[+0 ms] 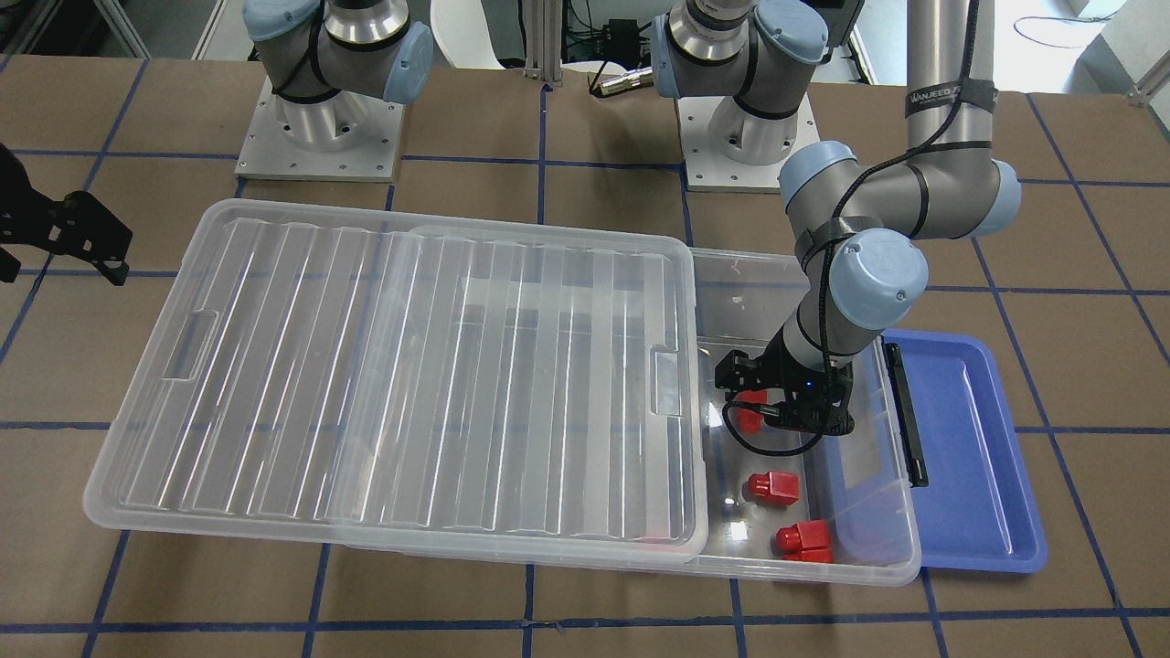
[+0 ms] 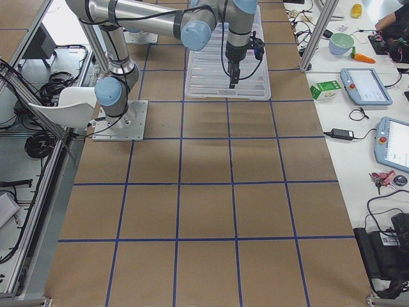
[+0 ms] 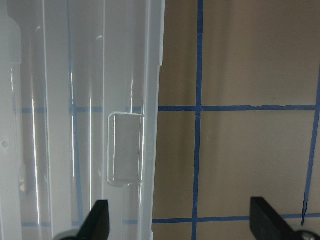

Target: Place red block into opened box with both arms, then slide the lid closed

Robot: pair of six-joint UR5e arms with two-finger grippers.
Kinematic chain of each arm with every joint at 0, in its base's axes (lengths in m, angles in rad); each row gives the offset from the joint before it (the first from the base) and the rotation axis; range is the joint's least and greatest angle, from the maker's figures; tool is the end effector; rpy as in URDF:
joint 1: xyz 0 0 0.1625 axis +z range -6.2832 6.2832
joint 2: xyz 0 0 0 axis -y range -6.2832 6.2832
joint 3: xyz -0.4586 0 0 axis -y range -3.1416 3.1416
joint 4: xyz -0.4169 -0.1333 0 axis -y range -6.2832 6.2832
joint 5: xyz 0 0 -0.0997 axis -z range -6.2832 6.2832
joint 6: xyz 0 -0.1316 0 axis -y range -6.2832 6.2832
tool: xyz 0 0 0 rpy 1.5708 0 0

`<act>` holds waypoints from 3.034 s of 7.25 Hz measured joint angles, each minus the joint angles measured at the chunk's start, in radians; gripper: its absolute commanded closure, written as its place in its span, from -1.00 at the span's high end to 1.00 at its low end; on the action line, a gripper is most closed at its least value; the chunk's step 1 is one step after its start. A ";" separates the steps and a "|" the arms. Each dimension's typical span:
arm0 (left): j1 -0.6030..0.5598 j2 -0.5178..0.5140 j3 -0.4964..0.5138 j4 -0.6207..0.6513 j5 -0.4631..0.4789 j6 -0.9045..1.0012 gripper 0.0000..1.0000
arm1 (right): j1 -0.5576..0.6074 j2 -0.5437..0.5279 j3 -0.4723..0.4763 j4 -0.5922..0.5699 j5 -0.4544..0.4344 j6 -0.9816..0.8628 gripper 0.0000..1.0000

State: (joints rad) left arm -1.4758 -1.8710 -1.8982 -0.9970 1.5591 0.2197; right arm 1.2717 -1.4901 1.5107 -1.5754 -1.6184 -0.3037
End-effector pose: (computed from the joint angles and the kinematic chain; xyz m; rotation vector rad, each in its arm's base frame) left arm -0.0806 -0.5758 0.2190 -0.1940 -3.1146 -0.0801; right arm -0.0411 -0.5643 0.4780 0.0077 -3.1005 -0.0456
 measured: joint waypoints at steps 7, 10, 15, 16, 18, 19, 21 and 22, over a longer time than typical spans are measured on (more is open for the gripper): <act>-0.090 0.196 0.377 -0.537 0.050 -0.154 1.00 | -0.007 0.020 0.013 -0.005 0.000 -0.009 1.00; -0.119 0.239 0.375 -0.530 0.056 -0.184 1.00 | -0.050 0.054 0.101 -0.074 -0.017 -0.002 1.00; -0.095 0.279 0.331 -0.497 0.056 -0.181 1.00 | -0.072 0.060 0.215 -0.170 -0.081 0.002 1.00; -0.094 0.275 0.331 -0.496 0.058 -0.181 1.00 | -0.071 0.060 0.231 -0.191 -0.080 0.003 1.00; -0.094 0.270 0.331 -0.495 0.058 -0.181 1.00 | -0.065 0.064 0.240 -0.203 -0.069 0.011 1.00; -0.094 0.268 0.330 -0.494 0.058 -0.181 1.00 | -0.061 0.066 0.240 -0.203 -0.065 0.028 1.00; -0.095 0.267 0.329 -0.494 0.058 -0.181 1.00 | -0.024 0.067 0.239 -0.223 -0.043 0.061 1.00; -0.095 0.266 0.329 -0.494 0.059 -0.181 1.00 | 0.001 0.071 0.240 -0.240 -0.036 0.080 1.00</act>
State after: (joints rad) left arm -1.5707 -1.6046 -1.5689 -1.4910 1.6178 0.0384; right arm 1.2729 -1.4189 1.7503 -1.8154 -1.6546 -0.2240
